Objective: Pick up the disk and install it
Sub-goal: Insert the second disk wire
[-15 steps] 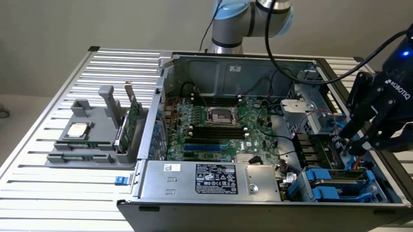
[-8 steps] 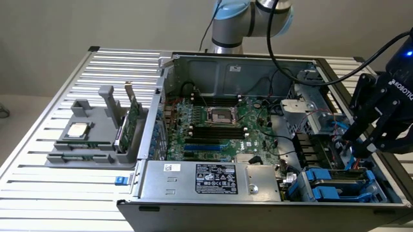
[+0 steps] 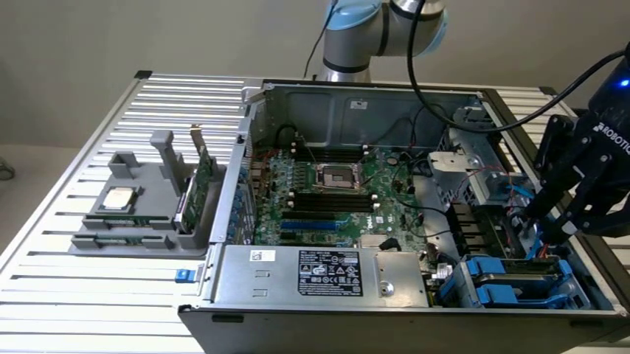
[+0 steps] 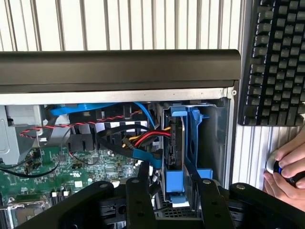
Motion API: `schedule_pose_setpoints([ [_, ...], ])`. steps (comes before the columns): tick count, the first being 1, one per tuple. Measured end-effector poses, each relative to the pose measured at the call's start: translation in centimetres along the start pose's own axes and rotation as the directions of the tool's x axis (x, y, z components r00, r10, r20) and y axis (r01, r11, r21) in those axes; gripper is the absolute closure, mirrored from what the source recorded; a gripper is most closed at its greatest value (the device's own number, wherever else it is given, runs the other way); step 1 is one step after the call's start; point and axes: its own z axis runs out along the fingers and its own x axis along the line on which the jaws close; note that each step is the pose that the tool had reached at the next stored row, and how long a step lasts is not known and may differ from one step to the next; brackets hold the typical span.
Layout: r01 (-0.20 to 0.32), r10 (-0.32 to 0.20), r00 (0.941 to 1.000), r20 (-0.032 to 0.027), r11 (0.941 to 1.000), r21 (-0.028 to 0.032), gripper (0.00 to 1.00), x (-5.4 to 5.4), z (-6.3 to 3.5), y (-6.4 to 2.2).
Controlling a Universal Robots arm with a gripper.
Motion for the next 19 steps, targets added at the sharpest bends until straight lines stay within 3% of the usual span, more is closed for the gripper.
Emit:
schedule_pose_setpoints([
  [9,0.000,0.000,1.0000,0.0026,1.0000,-0.0001,0.58,1.0,0.13,-0.03],
  [11,-0.001,0.001,1.0000,0.0079,1.0000,-0.0004,0.58,1.0,0.14,-0.03],
  [17,-0.004,0.004,0.9993,0.0374,1.0000,-0.0024,0.58,1.1,0.36,0.00],
  [19,-0.004,0.004,0.9992,0.0395,1.0000,-0.0033,0.58,1.1,0.44,0.01],
])
